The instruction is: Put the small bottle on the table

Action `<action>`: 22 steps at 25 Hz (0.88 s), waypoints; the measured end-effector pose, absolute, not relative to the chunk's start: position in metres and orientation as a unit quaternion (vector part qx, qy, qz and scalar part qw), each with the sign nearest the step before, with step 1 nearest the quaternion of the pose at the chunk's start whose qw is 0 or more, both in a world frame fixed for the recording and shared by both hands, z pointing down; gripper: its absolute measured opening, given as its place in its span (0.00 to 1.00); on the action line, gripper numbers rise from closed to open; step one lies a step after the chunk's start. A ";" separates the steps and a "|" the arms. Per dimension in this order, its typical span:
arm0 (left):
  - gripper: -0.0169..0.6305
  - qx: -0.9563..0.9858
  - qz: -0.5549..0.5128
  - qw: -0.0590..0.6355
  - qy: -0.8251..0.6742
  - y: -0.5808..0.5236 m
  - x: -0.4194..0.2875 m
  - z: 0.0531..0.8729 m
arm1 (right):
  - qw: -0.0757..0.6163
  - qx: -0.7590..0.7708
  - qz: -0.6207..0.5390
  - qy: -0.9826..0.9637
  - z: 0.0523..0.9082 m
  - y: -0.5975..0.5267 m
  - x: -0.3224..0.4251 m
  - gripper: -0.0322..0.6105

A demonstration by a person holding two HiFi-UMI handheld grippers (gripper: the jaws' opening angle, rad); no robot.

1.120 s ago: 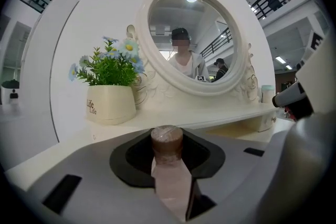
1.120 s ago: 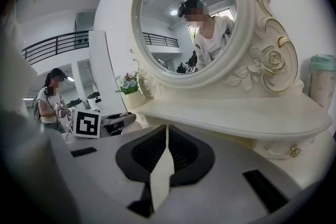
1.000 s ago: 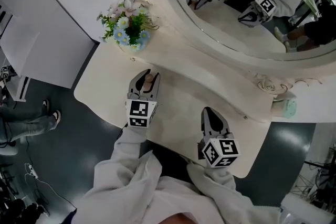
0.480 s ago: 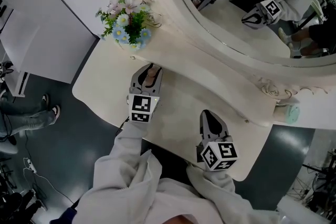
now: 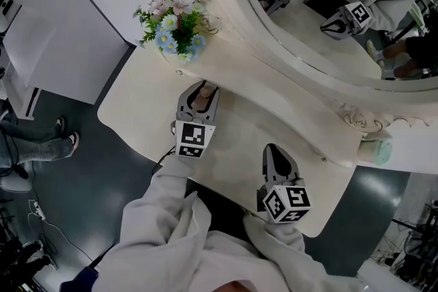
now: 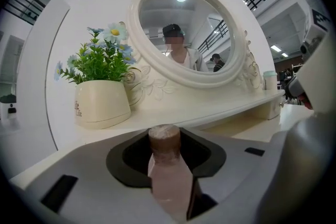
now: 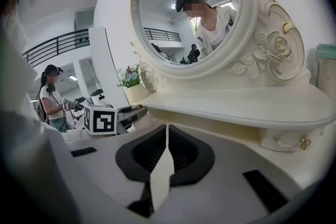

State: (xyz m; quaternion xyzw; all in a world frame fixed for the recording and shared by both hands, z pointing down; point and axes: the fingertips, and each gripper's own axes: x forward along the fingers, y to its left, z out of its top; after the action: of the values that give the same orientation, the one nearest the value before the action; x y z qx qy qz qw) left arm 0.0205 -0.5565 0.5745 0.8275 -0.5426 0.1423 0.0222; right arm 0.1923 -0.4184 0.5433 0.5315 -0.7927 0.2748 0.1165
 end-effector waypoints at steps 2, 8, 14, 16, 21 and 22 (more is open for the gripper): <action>0.38 0.836 0.146 0.020 -0.529 -0.554 0.025 0.575 | 0.113 0.533 0.274 -0.792 0.541 -0.419 0.190 0.11; 0.55 0.839 0.129 0.045 -0.527 -0.546 0.019 0.571 | 0.111 0.535 0.272 -0.792 0.539 -0.413 0.182 0.11; 0.56 0.842 0.120 0.063 -0.522 -0.534 0.003 0.560 | 0.102 0.544 0.266 -0.789 0.531 -0.408 0.173 0.11; 0.56 0.841 0.117 0.073 -0.523 -0.529 -0.005 0.557 | 0.099 0.550 0.265 -0.786 0.527 -0.406 0.170 0.11; 0.56 0.843 0.115 0.091 -0.517 -0.513 -0.021 0.539 | 0.085 0.560 0.262 -0.782 0.513 -0.401 0.159 0.11; 0.56 0.845 0.115 0.094 -0.513 -0.509 -0.022 0.535 | 0.083 0.561 0.262 -0.781 0.510 -0.399 0.157 0.11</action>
State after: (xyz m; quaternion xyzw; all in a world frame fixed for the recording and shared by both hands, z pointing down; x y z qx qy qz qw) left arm -0.0225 -0.5089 0.5354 0.8455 -0.5130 0.1150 0.0939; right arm 0.1566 -0.3993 0.5101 0.5610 -0.7809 0.2618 0.0826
